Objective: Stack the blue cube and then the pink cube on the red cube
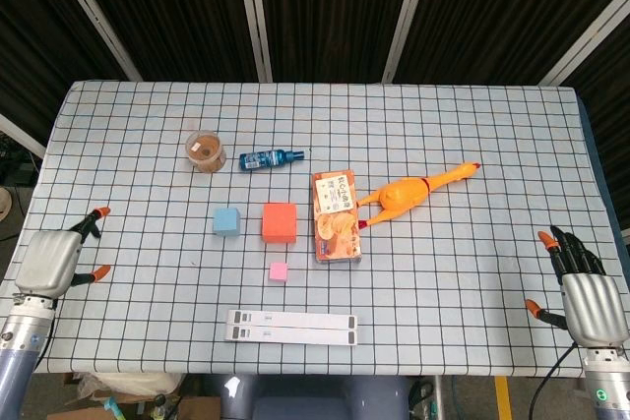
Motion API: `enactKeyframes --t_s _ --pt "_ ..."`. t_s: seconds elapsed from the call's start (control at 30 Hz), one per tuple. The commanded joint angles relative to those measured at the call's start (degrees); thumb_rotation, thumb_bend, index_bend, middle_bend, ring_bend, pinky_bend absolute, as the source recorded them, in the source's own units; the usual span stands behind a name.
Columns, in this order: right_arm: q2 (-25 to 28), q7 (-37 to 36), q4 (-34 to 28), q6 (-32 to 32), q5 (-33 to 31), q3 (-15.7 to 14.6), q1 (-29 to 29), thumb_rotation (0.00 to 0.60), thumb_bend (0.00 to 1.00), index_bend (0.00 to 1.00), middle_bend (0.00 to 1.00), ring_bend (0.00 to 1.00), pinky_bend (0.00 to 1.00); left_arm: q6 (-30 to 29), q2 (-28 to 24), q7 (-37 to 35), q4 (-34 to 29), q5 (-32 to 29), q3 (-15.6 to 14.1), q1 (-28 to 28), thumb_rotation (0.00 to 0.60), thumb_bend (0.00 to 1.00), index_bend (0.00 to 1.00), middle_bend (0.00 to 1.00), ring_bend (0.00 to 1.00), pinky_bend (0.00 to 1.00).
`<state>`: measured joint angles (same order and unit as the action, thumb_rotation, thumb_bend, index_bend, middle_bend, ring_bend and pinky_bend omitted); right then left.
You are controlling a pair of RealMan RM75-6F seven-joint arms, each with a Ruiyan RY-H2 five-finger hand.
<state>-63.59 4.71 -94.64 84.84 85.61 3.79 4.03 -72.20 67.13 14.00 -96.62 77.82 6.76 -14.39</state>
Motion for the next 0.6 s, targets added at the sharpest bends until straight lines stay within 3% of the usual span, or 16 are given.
enactKeyframes --t_s 0.03,0.3,0.47,0.6 --pt "0.0 0.0 0.1 -0.1 0.0 0.0 0.0 0.600 0.16 0.10 0.07 0.10 0.21 5.7 1.4 6.7 -1.9 -6.5 1.3 -3.9 0.600 0.14 0.26 0.95 0.76 0.76" --pt "-0.2 0.4 0.1 -0.6 -0.1 -0.2 0.2 0.600 0.16 0.10 0.07 0.10 0.21 9.8 6.0 18.4 -4.3 -19.7 4.1 -10.3 0.600 0.09 0.20 0.95 0.76 0.77" --pt "-0.5 0.9 0.3 -1.3 -0.3 -0.3 0.5 0.600 0.16 0.10 0.07 0.10 0.21 9.3 9.3 26.2 -4.7 -26.9 5.8 -14.9 0.600 0.09 0.23 0.95 0.76 0.77" --pt "-0.6 0.9 0.7 -1.9 -0.8 -0.2 0.8 0.600 0.16 0.10 0.07 0.10 0.21 9.4 12.8 27.3 -5.1 -32.5 7.6 -18.0 0.600 0.09 0.25 0.95 0.76 0.77"
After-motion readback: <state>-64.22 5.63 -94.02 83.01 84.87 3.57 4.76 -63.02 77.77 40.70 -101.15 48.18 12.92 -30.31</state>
